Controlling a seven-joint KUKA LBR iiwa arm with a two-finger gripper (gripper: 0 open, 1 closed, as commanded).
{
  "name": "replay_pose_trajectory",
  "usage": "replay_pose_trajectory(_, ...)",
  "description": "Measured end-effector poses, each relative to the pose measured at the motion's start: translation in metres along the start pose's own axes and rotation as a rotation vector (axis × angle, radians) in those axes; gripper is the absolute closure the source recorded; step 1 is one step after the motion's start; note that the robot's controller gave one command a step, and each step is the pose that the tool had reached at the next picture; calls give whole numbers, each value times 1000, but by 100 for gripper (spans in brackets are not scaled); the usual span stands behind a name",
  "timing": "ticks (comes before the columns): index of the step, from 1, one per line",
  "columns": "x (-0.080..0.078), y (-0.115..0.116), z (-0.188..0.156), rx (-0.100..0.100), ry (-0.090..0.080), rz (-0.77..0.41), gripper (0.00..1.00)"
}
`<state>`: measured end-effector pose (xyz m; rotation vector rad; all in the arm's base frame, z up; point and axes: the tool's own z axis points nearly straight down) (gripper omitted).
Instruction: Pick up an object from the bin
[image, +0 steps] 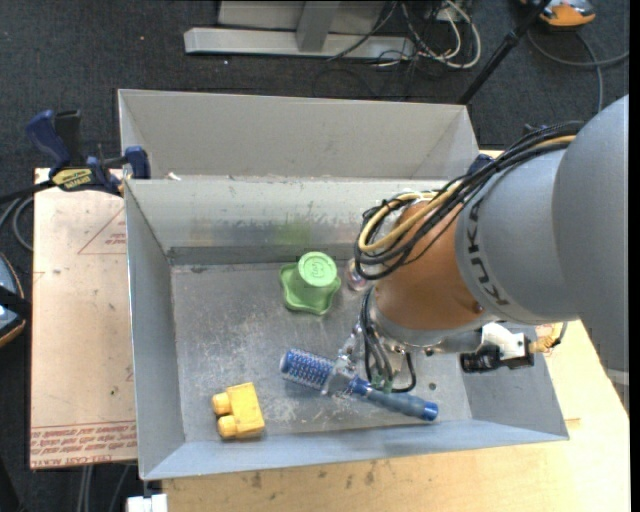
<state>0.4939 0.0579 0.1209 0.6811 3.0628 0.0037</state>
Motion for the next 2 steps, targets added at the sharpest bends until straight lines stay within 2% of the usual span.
replay_pose_trajectory(1, 0, 0, -9, 2, 3, -2, 100)
replay_pose_trajectory(2, -1, 1, -58, 0, 0, -4, 100)
